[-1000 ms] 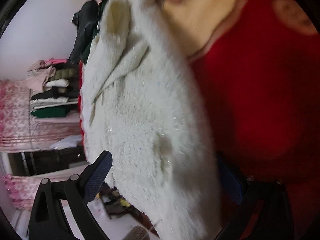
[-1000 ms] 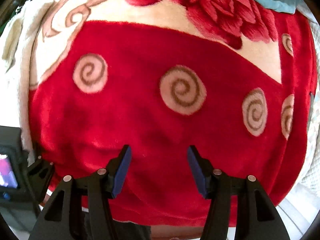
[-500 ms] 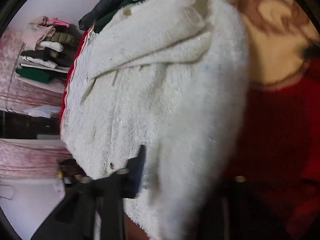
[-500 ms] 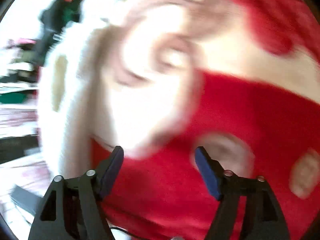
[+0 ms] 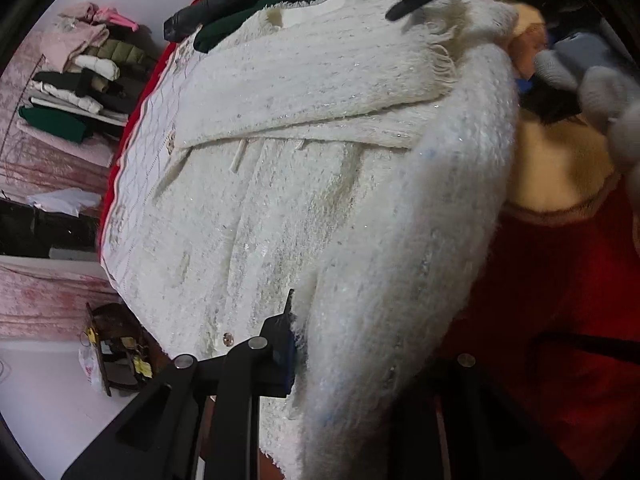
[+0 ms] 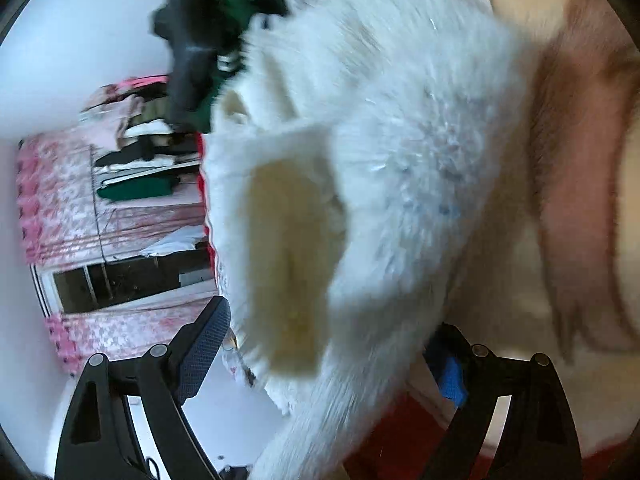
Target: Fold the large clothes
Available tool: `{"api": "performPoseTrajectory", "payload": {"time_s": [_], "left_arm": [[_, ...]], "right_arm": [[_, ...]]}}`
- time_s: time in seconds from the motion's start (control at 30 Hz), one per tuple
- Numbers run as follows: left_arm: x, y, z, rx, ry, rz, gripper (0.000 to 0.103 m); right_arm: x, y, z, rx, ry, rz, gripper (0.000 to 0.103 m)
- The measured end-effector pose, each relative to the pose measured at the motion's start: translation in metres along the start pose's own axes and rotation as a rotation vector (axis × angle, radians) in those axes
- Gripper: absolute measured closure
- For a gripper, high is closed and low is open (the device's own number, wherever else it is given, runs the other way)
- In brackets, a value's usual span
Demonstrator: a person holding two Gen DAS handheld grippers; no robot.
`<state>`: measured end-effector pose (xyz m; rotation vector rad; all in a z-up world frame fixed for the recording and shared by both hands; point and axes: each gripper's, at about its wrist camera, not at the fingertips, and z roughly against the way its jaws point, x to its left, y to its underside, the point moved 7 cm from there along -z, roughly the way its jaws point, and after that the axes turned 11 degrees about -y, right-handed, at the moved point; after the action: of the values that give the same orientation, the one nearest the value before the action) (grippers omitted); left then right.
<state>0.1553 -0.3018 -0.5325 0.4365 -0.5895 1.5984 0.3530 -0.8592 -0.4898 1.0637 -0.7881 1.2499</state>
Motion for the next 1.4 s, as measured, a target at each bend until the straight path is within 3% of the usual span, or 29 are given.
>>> {"api": "performPoseTrajectory", "payload": {"time_s": [0.03,0.1,0.2,0.3,0.37,0.7,0.87,1.0,1.2,1.3,1.33,1.4], "left_arm": [[0.003,-0.001,-0.002,0.001,0.004,0.002,0.084],[0.005,-0.001,-0.003,0.001,0.009,0.006,0.084],[0.010,-0.001,-0.003,0.008,0.032,0.021,0.084],[0.020,0.000,-0.001,0.017,0.065,0.054,0.084],[0.028,0.001,0.002,0.017,0.088,0.076,0.084],[0.112,-0.004,0.012,-0.017,0.237,0.173,0.084],[0.167,-0.017,-0.012,-0.004,0.304,0.256,0.082],[0.212,-0.030,-0.053,0.001,0.322,0.312,0.079],[0.257,-0.042,-0.129,0.028,0.327,0.341,0.079],[0.269,-0.041,-0.169,0.067,0.319,0.349,0.079],[0.273,-0.039,-0.184,0.085,0.323,0.359,0.079],[0.277,-0.033,-0.209,0.127,0.351,0.374,0.078]], "right_arm": [[-0.002,-0.001,-0.007,-0.006,0.007,-0.009,0.026],[-0.014,-0.007,-0.028,-0.020,0.059,-0.022,0.057],[-0.024,-0.013,-0.061,-0.051,0.048,-0.052,0.069],[-0.013,-0.009,-0.059,-0.076,0.052,-0.057,0.073],[0.003,-0.012,-0.073,-0.086,0.064,-0.043,0.074],[0.113,0.028,-0.038,-0.101,0.179,0.067,0.075],[0.170,0.030,-0.070,-0.112,0.267,0.074,0.075],[0.201,0.022,-0.118,-0.090,0.365,0.092,0.075],[0.182,0.014,-0.159,-0.044,0.517,0.141,0.075],[0.166,0.007,-0.182,-0.014,0.654,0.156,0.073],[0.153,0.005,-0.183,-0.003,0.695,0.153,0.070],[0.140,0.001,-0.195,0.031,0.773,0.142,0.052]]}}
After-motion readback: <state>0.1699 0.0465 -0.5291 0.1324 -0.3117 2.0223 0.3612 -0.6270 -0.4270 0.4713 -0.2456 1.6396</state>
